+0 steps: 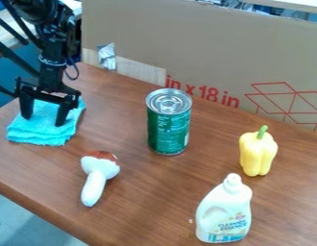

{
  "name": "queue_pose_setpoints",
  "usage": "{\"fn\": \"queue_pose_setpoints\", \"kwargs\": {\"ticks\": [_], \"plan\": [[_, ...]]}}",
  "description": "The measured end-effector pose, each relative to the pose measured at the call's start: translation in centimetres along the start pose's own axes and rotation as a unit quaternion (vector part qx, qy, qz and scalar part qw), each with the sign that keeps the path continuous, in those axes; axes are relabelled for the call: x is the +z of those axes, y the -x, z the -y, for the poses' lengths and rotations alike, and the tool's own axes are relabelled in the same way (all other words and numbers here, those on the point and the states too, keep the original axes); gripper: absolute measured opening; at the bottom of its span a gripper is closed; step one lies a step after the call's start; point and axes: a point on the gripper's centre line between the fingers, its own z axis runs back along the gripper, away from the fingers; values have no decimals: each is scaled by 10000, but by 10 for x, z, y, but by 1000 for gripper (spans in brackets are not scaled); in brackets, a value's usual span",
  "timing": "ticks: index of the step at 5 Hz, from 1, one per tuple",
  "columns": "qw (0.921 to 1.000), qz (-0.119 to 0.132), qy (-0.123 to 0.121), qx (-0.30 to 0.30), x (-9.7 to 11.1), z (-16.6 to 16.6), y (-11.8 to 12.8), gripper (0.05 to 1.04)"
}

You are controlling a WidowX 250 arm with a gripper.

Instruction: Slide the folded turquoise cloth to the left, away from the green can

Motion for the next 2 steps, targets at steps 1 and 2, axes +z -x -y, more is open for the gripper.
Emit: {"fn": "queue_pose_setpoints", "kwargs": {"ticks": [1,2], "plan": [[10000,-24,-23,-67,-2,-2,-7,1002],[9999,31,81,-96,-2,-3,-6,1001]]}}
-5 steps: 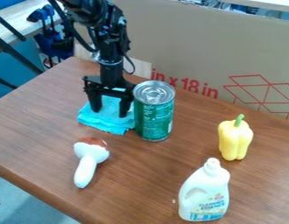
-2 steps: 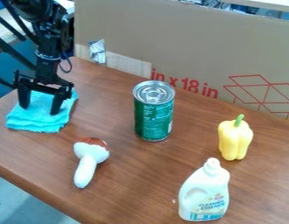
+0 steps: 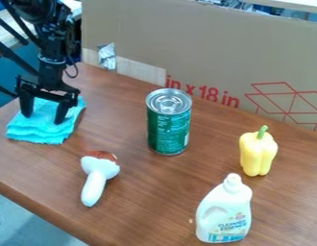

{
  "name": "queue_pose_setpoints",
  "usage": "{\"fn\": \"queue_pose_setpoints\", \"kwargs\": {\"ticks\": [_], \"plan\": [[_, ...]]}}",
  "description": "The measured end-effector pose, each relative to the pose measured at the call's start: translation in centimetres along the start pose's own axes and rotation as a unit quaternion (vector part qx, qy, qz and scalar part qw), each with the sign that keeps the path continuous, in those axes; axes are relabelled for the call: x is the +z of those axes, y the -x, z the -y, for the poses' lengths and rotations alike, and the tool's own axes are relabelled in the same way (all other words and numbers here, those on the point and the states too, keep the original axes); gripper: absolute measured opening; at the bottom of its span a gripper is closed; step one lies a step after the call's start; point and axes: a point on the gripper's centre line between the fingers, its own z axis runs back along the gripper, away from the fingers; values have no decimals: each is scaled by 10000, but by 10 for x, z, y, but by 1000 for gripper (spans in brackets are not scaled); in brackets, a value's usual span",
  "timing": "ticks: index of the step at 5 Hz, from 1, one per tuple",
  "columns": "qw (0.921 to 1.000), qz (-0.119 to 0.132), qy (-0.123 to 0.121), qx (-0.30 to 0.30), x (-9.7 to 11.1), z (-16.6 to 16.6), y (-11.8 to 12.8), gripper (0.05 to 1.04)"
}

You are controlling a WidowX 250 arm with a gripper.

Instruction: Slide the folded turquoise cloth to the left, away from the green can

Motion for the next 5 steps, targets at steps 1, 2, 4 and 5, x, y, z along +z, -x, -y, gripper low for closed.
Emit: {"fn": "queue_pose_setpoints", "kwargs": {"ticks": [1,2,4,5], "plan": [[9963,651,541,-119,7,4,14,1001],[9798,1799,851,-175,58,4,39,1001],[9756,1542,1296,-870,83,27,86,1001],[9684,826,1686,-1642,95,52,98,1001]]}}
